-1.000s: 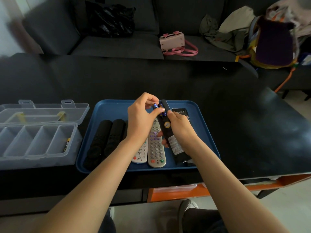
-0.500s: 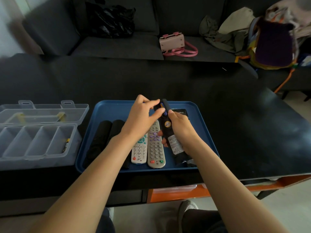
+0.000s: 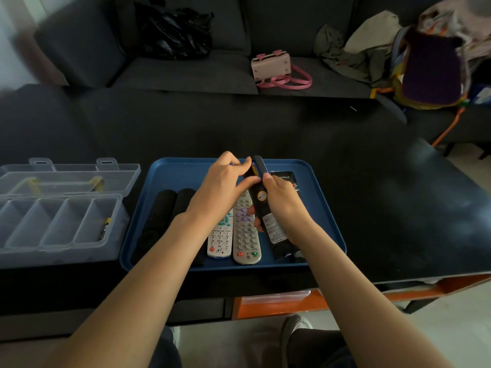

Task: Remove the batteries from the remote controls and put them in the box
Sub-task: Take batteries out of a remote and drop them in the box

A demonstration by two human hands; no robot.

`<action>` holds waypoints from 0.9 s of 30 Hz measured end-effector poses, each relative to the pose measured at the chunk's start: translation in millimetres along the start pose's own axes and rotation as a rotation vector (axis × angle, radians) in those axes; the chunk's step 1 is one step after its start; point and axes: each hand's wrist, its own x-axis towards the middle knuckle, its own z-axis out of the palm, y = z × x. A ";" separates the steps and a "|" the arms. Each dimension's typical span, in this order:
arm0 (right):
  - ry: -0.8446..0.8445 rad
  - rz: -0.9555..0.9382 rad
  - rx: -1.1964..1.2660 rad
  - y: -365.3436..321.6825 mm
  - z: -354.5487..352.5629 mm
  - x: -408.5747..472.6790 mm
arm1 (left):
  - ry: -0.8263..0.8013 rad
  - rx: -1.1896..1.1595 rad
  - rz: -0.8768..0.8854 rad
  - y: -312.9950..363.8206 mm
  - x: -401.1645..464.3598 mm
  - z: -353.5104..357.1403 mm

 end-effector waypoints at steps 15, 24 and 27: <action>0.008 0.027 0.014 2.8 5.3 0.2 | -0.050 0.185 0.072 9.0 -3.4 0.9; -0.111 0.155 0.202 -1.9 5.0 -8.4 | -0.026 0.014 0.151 -10.1 -5.5 0.5; -0.108 0.168 0.222 -4.1 3.9 -8.1 | -0.005 -0.020 0.233 -11.3 -5.4 -2.7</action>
